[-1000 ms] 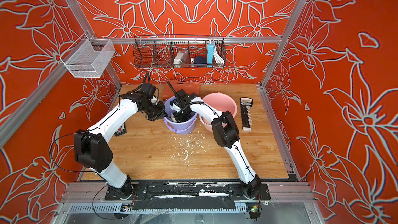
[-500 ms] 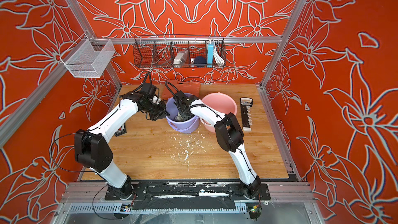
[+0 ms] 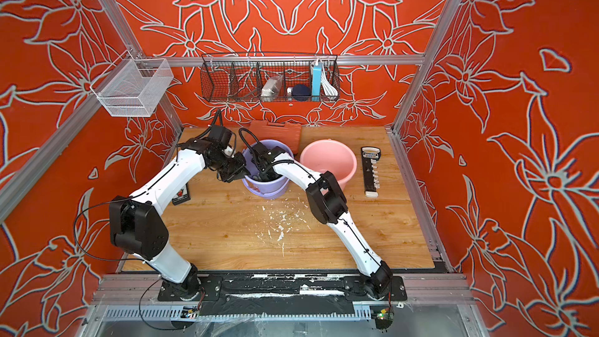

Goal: Wipe the inside of the bucket with a cloth
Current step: Wipe the dirt from the inside of the bucket.

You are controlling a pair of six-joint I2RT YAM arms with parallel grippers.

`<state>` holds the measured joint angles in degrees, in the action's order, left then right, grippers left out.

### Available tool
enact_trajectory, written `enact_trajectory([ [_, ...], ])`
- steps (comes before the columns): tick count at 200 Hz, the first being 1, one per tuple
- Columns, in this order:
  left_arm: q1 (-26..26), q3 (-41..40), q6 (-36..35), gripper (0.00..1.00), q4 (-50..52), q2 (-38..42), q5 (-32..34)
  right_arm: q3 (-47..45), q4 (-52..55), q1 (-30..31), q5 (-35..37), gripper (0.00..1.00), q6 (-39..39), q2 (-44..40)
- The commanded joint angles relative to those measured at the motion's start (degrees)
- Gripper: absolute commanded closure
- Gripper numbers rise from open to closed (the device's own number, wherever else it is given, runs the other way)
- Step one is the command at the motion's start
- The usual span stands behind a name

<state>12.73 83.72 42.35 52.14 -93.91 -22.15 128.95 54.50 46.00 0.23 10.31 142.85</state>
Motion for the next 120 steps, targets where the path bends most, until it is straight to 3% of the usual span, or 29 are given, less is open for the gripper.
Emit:
enact_trajectory([
  [1,2.5,-1.4,-6.4,1.00,4.4,3.1,-8.0,-2.1,-7.4,1.8,-26.2,1.00,0.5,-0.3],
  [18,2.4,-2.0,-6.3,1.00,4.1,3.8,-7.2,-6.0,-12.0,1.8,-35.7,1.00,1.2,-3.8],
  [67,1.9,-1.2,-6.4,1.00,4.5,4.1,-5.2,-15.4,-17.6,-2.0,-48.5,1.00,0.5,-12.6],
  [88,1.7,-1.7,-6.6,1.00,4.4,4.3,-5.0,-19.8,-22.9,-4.6,-51.3,1.00,4.0,-16.0],
  [120,1.7,-2.2,-6.7,1.00,4.0,4.0,-5.8,-19.0,-25.5,-5.4,-48.3,1.00,5.8,-16.6],
])
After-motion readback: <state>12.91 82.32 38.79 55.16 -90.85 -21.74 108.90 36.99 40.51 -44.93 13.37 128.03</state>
